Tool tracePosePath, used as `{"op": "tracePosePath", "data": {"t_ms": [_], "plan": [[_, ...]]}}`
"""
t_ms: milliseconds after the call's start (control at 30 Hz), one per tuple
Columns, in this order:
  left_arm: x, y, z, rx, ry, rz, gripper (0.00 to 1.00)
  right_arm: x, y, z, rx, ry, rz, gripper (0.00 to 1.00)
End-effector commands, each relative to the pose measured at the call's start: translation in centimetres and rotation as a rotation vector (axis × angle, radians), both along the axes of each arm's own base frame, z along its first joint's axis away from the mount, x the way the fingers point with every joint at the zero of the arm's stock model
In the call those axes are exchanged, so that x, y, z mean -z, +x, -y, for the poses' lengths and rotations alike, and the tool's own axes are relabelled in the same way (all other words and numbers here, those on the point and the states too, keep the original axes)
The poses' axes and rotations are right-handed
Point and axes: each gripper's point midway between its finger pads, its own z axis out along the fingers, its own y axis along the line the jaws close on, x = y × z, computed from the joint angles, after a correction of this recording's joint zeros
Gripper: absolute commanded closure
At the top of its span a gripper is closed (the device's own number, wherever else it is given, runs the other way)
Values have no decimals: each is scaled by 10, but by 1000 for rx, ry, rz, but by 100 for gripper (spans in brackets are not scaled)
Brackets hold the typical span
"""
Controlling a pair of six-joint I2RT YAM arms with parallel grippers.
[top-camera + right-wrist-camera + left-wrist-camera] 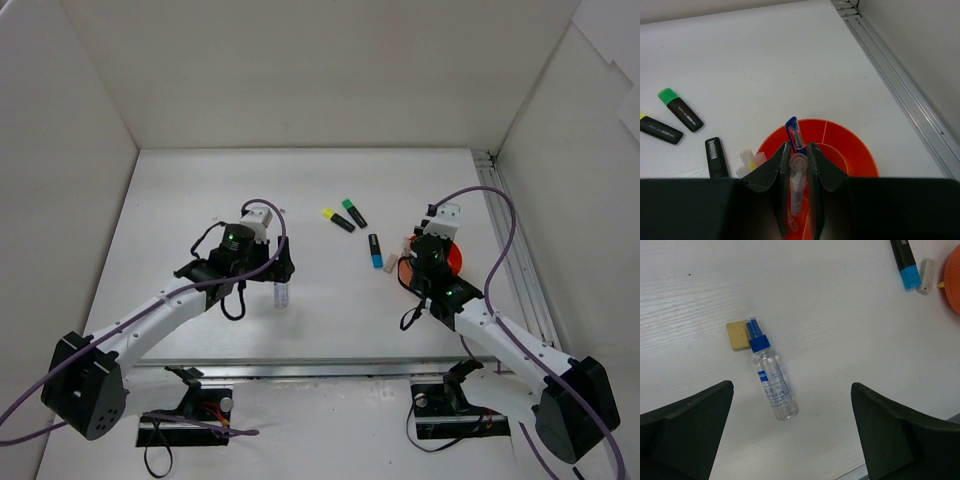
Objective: Sort the stationery into containers
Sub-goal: Place the pen in the storage box, then pick up the stationery from the center of the board.
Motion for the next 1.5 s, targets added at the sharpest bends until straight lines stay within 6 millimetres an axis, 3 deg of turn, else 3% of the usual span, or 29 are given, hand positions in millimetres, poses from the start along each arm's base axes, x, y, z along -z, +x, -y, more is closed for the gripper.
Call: {"op": "tracePosePath", "data": {"t_ms": [0, 167, 300, 433, 467, 500, 700, 733, 767, 1000, 1300, 1467], "plan": [[-16, 6, 5, 2, -58, 48, 0, -9, 13, -9, -27, 101, 74, 100], [-8, 3, 3, -6, -52, 18, 0, 5, 15, -17, -70, 140, 49, 100], [-3, 1, 2, -12, -52, 5, 0, 3, 13, -26, -117, 178, 46, 98], [7, -3, 0, -25, -47, -27, 0, 1, 9, -25, -119, 187, 33, 71], [7, -3, 0, -26, -50, -25, 0, -3, 7, -24, -121, 193, 43, 57], [10, -3, 0, -27, -47, -31, 0, -2, 4, -23, -119, 194, 37, 51], [32, -12, 3, -4, -39, -99, 0, -22, -8, -29, -186, 226, 64, 24], [32, -11, 6, 7, -51, -96, 0, -27, -9, -29, -194, 231, 72, 17], [35, -13, 7, 9, -54, -103, 0, -33, -12, -30, -212, 235, 85, 2], [61, -20, 19, 50, -60, -167, 3, -44, -22, -36, -282, 244, 91, 2], [85, -22, 25, 58, -21, -220, 27, -48, -28, -43, -326, 252, 80, 2], [90, -26, 30, 76, -31, -232, 48, -52, -32, -43, -339, 251, 80, 2]]}}
